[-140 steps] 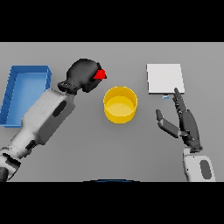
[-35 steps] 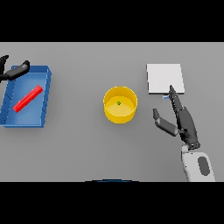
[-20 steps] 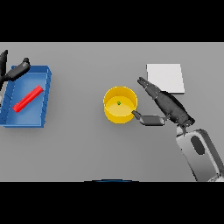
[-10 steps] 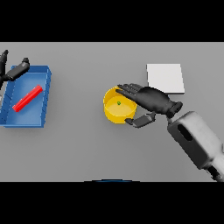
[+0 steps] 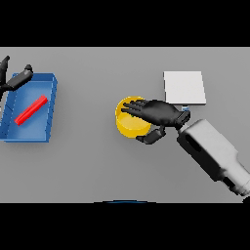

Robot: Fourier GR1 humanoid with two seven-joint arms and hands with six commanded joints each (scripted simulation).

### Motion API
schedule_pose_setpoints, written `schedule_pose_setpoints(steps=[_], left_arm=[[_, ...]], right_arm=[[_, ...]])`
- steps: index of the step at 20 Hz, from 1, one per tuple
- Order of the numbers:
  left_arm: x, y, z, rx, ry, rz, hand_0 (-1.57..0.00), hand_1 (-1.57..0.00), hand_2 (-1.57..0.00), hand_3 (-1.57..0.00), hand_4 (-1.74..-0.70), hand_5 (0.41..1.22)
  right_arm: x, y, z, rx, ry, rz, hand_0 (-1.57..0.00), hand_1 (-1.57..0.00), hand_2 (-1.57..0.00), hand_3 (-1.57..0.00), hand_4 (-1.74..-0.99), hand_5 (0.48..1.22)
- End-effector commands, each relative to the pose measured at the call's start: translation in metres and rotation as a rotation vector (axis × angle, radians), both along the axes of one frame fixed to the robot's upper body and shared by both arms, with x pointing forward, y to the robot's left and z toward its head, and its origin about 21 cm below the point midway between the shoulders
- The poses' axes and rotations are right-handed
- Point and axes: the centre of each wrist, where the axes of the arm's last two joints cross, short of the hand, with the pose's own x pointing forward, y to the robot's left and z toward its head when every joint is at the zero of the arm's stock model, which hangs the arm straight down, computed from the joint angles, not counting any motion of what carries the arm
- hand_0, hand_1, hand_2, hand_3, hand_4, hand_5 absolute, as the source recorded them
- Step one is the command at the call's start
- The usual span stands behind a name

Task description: Pick up the red beaker and tilt it to pour out 1 green nut into yellow bowl. Pick up the yellow bowl and place it on the metallic measuring scale.

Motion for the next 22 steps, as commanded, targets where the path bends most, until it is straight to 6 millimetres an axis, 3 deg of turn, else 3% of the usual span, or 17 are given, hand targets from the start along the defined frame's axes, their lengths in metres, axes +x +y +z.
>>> schedule_pose_setpoints(steps=[1, 13, 16, 18, 20, 22], left_arm=[[0.001, 0.001, 0.004, -0.001, -0.010, 0.000, 0.00, 0.00, 0.00, 0.00, -0.80, 0.725], [-0.001, -0.002, 0.005, 0.008, -0.005, 0.004, 0.00, 0.00, 0.00, 0.00, -0.79, 0.729], [-0.003, -0.007, 0.006, 0.007, -0.005, 0.002, 0.00, 0.00, 0.00, 0.00, -0.79, 0.732], [-0.003, -0.006, 0.005, 0.003, -0.007, 0.002, 0.00, 0.00, 0.00, 0.00, -0.80, 0.730], [-0.003, -0.005, 0.005, 0.010, 0.000, 0.001, 0.00, 0.00, 0.00, 0.00, -0.79, 0.729], [-0.004, -0.005, 0.005, 0.013, -0.004, -0.001, 0.00, 0.00, 0.00, 0.00, -0.79, 0.732]], right_arm=[[-0.001, 0.001, -0.003, -0.015, 0.004, 0.010, 0.00, 0.00, 0.00, 0.00, -1.249, 0.669], [0.007, 0.008, -0.020, -0.066, 0.061, 0.050, 0.00, 0.00, -0.02, -0.04, -1.289, 0.721], [0.007, 0.011, -0.024, -0.064, 0.078, 0.032, 0.00, -0.01, -0.08, -0.12, -1.333, 0.800], [0.007, 0.009, -0.025, -0.061, 0.087, 0.043, -0.17, -0.14, -0.20, -0.24, -1.396, 0.875], [0.006, 0.011, -0.024, -0.080, 0.077, 0.058, -0.47, -0.38, -0.38, -0.42, -1.479, 0.999], [0.006, 0.009, -0.022, -0.083, 0.084, 0.067, -0.78, -0.65, -0.59, -0.83, -1.469, 1.079]])
